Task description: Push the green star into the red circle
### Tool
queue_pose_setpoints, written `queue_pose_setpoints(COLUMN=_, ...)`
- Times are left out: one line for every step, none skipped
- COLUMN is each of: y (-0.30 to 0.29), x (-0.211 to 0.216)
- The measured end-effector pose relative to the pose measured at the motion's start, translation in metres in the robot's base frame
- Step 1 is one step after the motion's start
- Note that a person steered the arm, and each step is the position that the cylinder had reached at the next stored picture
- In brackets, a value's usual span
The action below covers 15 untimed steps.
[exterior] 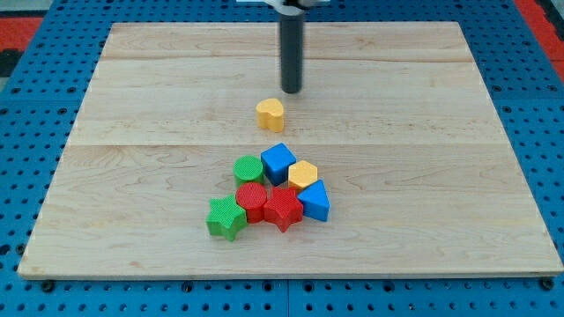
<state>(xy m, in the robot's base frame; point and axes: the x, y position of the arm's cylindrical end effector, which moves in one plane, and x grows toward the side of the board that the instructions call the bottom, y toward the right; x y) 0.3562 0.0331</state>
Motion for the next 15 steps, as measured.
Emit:
queue_pose_setpoints(y=0.061, x=0.044)
queue_pose_setpoints(y=0.071, x=0.152)
queue_pose_setpoints(y=0.041, x=0.233)
queue_pose_setpoints(y=0.005, x=0.261)
queue_pose_setpoints(y=-0.054, x=0.234)
queue_pose_setpoints(y=-0.091, x=0.212)
queue_pose_setpoints(y=-0.089, x=0.195)
queue_pose_setpoints(y=-0.084, x=0.185)
queue_pose_setpoints(y=-0.102, x=0.192)
queue_pose_setpoints(y=-0.118, x=0.205)
queue_pose_setpoints(y=-0.137, x=0.215)
queue_pose_setpoints(y=-0.158, x=0.235)
queue_pose_setpoints(y=-0.161, x=0.262)
queue_pose_setpoints(y=-0.195, x=0.25)
queue_pose_setpoints(y=-0.254, x=0.204)
